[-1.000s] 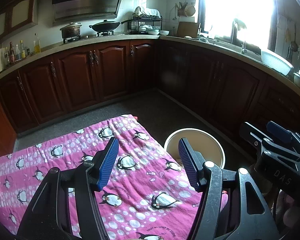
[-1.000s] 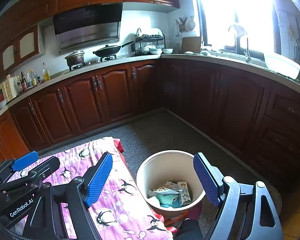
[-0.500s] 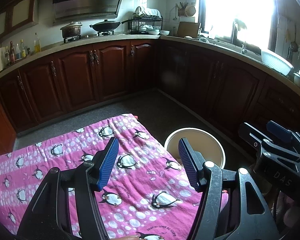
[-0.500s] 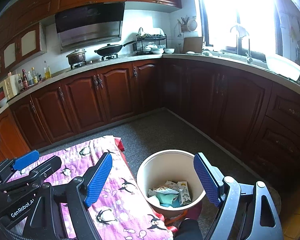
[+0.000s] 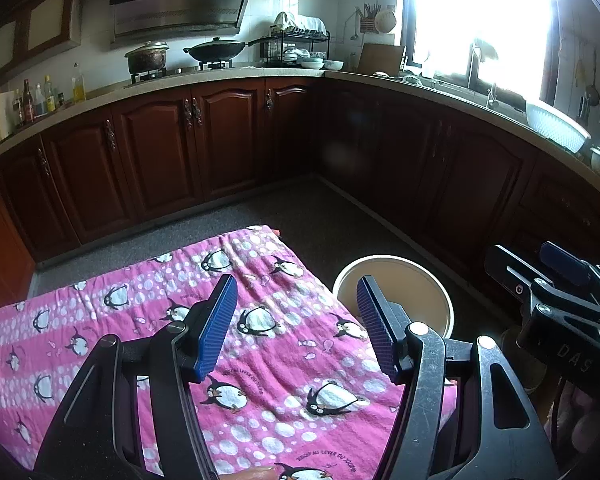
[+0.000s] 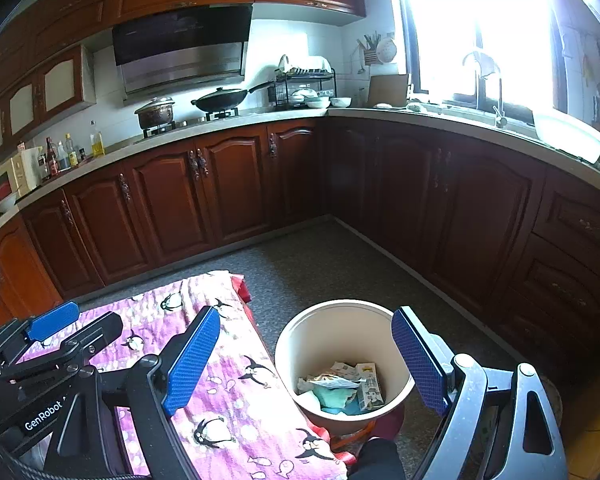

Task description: Collect trash

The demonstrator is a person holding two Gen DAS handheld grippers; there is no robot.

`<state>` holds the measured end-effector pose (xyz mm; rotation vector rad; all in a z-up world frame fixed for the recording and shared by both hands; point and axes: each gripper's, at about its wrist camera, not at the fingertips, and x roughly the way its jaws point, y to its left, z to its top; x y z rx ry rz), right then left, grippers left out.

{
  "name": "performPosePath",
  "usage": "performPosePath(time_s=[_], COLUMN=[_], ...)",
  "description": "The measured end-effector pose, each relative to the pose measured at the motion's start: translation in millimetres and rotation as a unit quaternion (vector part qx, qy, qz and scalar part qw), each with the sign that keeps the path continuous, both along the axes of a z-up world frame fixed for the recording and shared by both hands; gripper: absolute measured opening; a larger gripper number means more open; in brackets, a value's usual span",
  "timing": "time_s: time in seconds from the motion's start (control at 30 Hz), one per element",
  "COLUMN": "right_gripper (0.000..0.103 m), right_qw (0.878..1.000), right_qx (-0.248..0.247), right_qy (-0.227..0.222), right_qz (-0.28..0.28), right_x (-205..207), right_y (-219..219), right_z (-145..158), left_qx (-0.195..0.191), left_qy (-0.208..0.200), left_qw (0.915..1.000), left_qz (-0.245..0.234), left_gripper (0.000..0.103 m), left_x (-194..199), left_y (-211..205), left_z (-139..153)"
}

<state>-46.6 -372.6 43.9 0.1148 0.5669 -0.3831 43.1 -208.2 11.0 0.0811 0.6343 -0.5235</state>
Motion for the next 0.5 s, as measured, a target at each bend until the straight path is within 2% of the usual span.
performPosePath(time_s=[0.5], right_gripper=[0.086], right_qw=[1.000], right_qx=[0.003], right_qy=[0.007], right_qz=[0.001], right_x=[2.8], right_y=[-2.1], right_z=[-2.5], left_qx=[0.003], left_qy=[-0.002], left_qw=[1.0000], left_qz=[0.004], left_gripper=[0.061], left_x=[-1.1], left_y=[0.5], left_z=[-1.6])
